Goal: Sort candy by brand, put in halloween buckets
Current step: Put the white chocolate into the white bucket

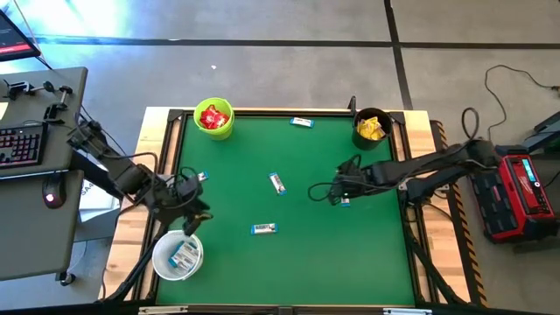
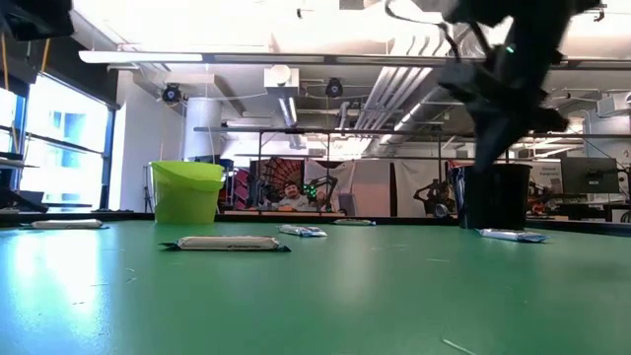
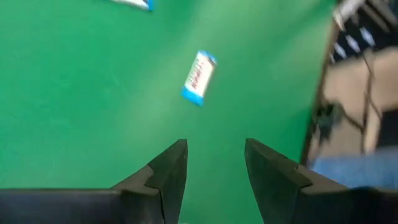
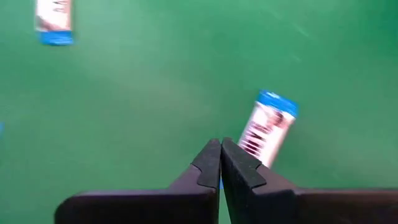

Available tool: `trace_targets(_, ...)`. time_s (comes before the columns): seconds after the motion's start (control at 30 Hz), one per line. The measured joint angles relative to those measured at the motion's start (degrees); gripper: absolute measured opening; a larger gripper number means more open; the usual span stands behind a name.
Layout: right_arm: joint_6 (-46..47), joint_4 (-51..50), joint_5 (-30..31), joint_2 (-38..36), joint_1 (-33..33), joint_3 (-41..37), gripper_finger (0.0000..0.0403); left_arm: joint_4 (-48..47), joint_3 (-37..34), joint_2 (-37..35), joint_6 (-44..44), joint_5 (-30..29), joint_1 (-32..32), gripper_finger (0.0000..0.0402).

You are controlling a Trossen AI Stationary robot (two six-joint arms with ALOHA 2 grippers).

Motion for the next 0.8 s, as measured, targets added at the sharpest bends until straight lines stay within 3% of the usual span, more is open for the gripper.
trace_targets(0.2, 4.24, 1.62, -4.33, -3.04, -2.04, -7.84, 0.0052, -0.05, 0.00, 0.84, -3.55, -8.00, 4.59, 0.0154)
trace_targets(0.4, 9.26, 9.85, -3.12, -2.06, -3.79, -10.74, 0.0170, -0.25, -0.02, 1.72, -0.36, -10.17, 9.76, 0.0154)
trace_targets(0.53, 9.71, 10.23, 2.44, 0.00, -4.63, -10.31, 0.0239, -0.25, -0.02, 1.78, 2.09, -10.48, 12.64, 0.0154)
trace_targets(0.67, 8.41, 10.93, 4.56, 3.36, -6.89, -10.31, 0.0259, -0.21, -0.02, 1.77, 5.31, -10.46, 14.76, 0.0154)
trace_targets(0.8, 7.13, 12.97, 1.99, 7.15, -8.76, -10.31, 0.0255, -0.24, -0.02, 1.76, 6.53, -9.56, 16.12, 0.0154)
